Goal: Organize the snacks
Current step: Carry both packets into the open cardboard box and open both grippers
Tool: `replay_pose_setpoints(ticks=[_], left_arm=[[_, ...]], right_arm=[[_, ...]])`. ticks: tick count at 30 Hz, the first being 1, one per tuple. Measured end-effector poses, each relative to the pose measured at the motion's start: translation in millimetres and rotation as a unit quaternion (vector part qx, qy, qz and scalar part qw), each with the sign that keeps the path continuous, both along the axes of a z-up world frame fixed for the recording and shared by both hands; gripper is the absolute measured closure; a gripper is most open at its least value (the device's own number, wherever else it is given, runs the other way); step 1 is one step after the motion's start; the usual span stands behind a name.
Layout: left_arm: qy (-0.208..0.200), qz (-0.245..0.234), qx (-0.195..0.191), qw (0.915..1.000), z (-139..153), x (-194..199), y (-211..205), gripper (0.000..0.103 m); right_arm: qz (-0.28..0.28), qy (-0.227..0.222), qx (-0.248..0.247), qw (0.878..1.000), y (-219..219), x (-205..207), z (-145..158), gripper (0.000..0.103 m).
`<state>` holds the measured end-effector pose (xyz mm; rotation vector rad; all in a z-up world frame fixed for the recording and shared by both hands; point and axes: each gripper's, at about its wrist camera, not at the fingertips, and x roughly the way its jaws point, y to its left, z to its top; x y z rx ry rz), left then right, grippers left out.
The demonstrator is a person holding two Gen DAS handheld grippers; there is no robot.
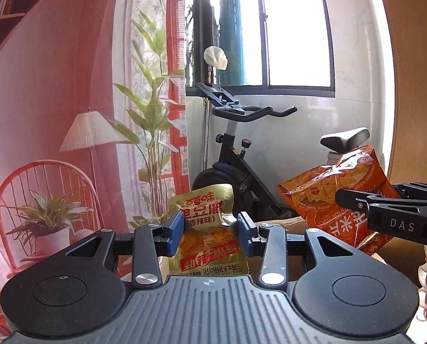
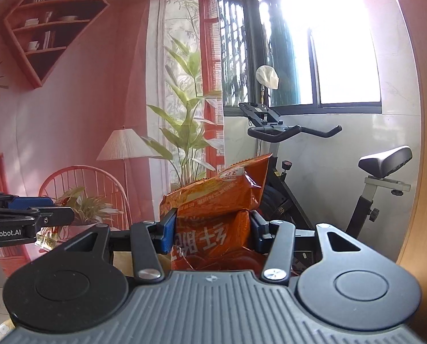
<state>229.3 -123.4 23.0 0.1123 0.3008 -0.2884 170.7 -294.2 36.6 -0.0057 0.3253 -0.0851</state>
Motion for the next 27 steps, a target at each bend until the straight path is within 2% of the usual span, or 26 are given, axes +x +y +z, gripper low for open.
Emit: replay_pose_setpoints(ticks=[9, 10, 11, 13, 14, 15, 18, 20, 24, 27], left_arm=[[0.102, -0.009, -0.004, 0.9948, -43.9, 55.0, -5.6, 0.057], [0.111, -0.009, -0.010, 0.9937, -47.2, 57.8, -3.5, 0.054], [0.117, -0.010, -0.019, 0.9929, -48.5, 61.2, -0.1, 0.046], [0.122, -0.012, -0.038, 0.9918, -50.4, 61.2, 7.3, 0.036], [0.122, -0.013, -0.050, 0.9912, -49.5, 60.0, 12.7, 0.035], [0.122, -0.013, -0.056, 0.9908, -49.2, 58.2, 16.7, 0.035], [0.131, -0.010, -0.067, 0.9891, -44.3, 50.0, 29.3, 0.035], [0.123, -0.002, -0.061, 0.9905, -40.2, 36.4, 39.3, 0.034], [0.103, 0.024, -0.050, 0.9932, -33.4, 4.2, 62.9, 0.034], [0.105, 0.040, -0.056, 0.9920, -35.7, -15.0, 83.0, 0.034]], right_arm=[[-0.024, 0.097, 0.031, 0.994, -22.3, 35.1, -48.7, 0.051], [-0.026, 0.106, 0.035, 0.993, -24.1, 37.0, -51.9, 0.050], [-0.028, 0.113, 0.038, 0.992, -25.2, 38.0, -53.9, 0.050], [-0.029, 0.123, 0.047, 0.991, -26.1, 37.4, -56.5, 0.046], [-0.029, 0.124, 0.048, 0.991, -25.9, 36.5, -56.3, 0.043], [-0.027, 0.122, 0.047, 0.991, -25.3, 33.5, -55.5, 0.039], [-0.018, 0.116, 0.045, 0.992, -22.4, 23.2, -49.9, 0.038], [-0.009, 0.111, 0.053, 0.992, -21.4, 12.2, -44.0, 0.038], [0.009, 0.097, 0.069, 0.993, -22.6, -16.2, -32.7, 0.025], [0.017, 0.089, 0.071, 0.993, -22.0, -39.6, -27.0, 0.017]])
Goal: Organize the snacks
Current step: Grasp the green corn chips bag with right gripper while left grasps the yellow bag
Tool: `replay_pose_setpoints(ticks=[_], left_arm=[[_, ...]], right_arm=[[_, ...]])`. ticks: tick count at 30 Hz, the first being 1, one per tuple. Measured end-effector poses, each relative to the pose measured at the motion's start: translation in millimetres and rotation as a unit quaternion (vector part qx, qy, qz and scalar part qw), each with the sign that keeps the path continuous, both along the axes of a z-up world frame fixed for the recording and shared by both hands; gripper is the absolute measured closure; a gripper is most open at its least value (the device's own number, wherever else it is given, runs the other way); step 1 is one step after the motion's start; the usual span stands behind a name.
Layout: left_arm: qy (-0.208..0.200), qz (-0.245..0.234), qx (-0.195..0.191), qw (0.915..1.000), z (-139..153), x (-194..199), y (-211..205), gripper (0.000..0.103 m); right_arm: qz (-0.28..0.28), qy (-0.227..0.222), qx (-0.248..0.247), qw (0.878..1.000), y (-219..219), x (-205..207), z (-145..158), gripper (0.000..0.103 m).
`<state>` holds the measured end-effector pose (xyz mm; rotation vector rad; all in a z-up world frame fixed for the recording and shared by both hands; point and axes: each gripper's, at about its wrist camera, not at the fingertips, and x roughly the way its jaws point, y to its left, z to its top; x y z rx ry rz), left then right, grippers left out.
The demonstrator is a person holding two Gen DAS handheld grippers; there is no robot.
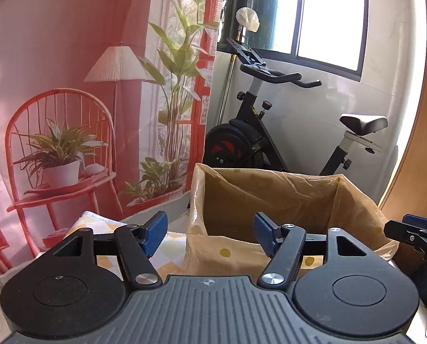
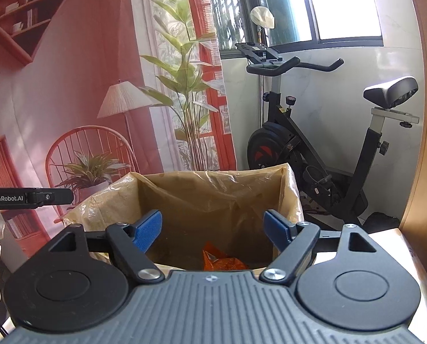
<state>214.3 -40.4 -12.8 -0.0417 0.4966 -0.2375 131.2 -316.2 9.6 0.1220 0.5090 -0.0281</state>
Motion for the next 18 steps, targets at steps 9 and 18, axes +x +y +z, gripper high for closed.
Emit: replay_pose_setpoints(ticks=[9, 18], left_arm=[[0.023, 0.065, -0.038, 0.9969, -23.8, -47.8, 59.9, 0.034], [0.031, 0.085, -0.032, 0.9954, -47.9, -73.5, 70.6, 0.034]], right_arm=[[-0.048, 0.017, -0.004, 0.999, -4.4, -57.0, -15.8, 0.013], [-0.127, 0.084, 0.005, 0.988, -19.2, -99.9, -67.9, 0.009]])
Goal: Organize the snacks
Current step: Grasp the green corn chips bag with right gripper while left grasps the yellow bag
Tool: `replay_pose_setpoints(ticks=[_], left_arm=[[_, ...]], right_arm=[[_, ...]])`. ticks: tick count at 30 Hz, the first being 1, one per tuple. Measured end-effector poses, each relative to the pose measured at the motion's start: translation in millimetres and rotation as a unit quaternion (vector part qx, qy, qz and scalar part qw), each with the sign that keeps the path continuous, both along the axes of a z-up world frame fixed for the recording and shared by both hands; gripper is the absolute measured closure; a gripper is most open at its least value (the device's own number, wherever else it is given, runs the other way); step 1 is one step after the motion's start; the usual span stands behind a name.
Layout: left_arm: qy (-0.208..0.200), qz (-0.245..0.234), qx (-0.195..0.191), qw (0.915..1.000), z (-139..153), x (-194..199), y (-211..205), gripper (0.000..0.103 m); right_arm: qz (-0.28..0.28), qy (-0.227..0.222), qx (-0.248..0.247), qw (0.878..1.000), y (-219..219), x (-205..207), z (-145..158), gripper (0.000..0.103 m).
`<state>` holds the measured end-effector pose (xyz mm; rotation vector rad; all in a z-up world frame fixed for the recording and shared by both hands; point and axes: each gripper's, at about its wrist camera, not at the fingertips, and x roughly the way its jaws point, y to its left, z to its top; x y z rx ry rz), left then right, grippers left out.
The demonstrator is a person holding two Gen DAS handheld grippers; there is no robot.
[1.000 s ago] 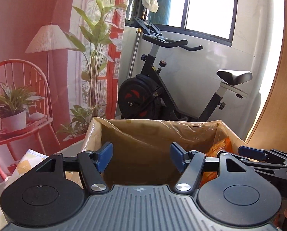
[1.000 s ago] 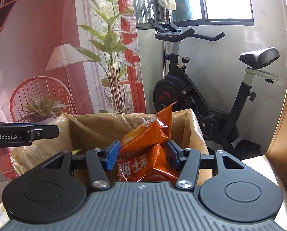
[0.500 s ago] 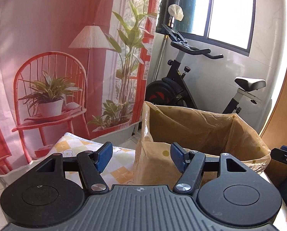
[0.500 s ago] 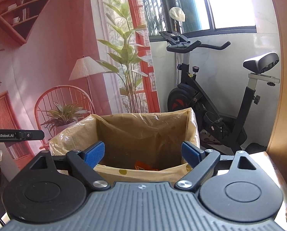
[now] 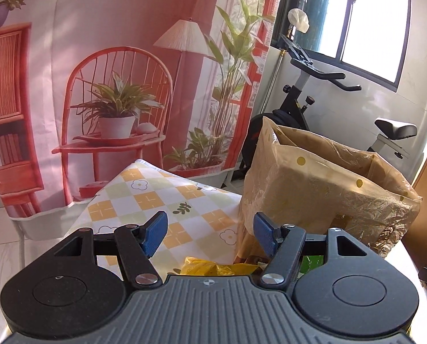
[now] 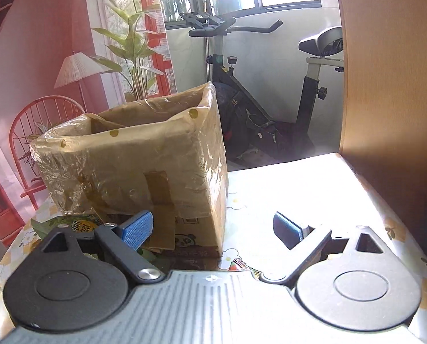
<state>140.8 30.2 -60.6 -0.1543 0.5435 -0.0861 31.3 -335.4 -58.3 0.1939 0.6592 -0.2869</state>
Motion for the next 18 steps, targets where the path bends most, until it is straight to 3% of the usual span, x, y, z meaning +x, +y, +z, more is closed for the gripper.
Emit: replay_pose_setpoints(ticks=[8, 13, 18], left_arm=[[0.022, 0.002, -0.002, 0.9998, -25.5, -8.2, 4.2, 0.034], [0.028, 0.010, 0.000, 0.9995, -31.0, -8.6, 10.8, 0.034], [0.041, 0.013, -0.008, 0.9991, -37.4, -8.0, 22.9, 0.034]], right_arm=[[-0.084, 0.069, 0.044, 0.993, -16.4, -16.3, -39.6, 0.005], [-0.082, 0.131, 0.009, 0.988, -11.2, 5.4, -65.8, 0.004], [-0.101, 0.159, -0.006, 0.982, -12.5, 20.0, -87.2, 0.003]])
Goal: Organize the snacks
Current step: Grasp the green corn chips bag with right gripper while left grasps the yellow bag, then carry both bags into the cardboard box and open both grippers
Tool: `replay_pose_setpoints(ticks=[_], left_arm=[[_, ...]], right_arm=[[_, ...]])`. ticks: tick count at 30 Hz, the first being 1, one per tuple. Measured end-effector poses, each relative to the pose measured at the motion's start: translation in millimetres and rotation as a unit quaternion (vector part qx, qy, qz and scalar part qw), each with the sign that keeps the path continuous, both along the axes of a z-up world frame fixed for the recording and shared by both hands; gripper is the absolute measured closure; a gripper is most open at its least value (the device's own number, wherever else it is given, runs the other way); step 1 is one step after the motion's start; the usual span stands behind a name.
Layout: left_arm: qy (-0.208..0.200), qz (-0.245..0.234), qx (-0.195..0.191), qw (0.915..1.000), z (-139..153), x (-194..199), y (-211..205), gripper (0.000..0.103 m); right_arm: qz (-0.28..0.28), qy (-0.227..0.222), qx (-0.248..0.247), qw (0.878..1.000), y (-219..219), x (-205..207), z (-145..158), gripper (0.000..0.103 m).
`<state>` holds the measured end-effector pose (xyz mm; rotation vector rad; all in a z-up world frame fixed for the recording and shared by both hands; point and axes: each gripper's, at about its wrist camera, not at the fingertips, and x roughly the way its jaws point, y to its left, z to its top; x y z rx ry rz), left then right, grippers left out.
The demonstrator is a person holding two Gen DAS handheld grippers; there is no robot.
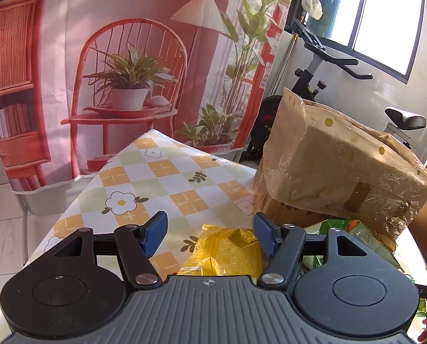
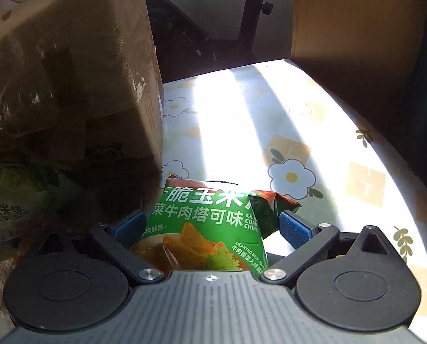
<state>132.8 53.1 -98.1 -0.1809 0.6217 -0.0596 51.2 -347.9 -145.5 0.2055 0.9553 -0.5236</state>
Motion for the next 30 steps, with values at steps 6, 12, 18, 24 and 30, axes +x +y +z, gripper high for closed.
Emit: replay_pose_setpoints(ticks=[6, 12, 18, 24, 30], left_arm=[[0.019, -0.001, 0.000, 0.9998, -10.9, 1.9, 12.6, 0.034], [0.038, -0.019, -0.019, 0.9989, -23.9, 11.6, 9.0, 0.034], [0.034, -0.081, 0.006, 0.9961, -36.2, 34.5, -16.1, 0.027], [0.041, -0.138, 0.097, 0.9849, -59.1, 47.9, -54.4, 0.023], [0.077, -0.117, 0.119, 0.9830, -84.3, 64.8, -57.7, 0.023]], right_arm=[[0.012, -0.014, 0.013, 1.000, -1.8, -6.3, -2.8, 0.021], [0.036, -0.070, -0.026, 0.997, 9.5, -15.3, 26.9, 0.023], [0.042, -0.123, -0.052, 0.990, 15.1, -17.1, 56.5, 0.023], [0.060, -0.167, -0.060, 0.982, 23.9, -16.3, 81.7, 0.023], [0.086, -0.187, -0.060, 0.977, 33.9, -13.7, 91.9, 0.023]])
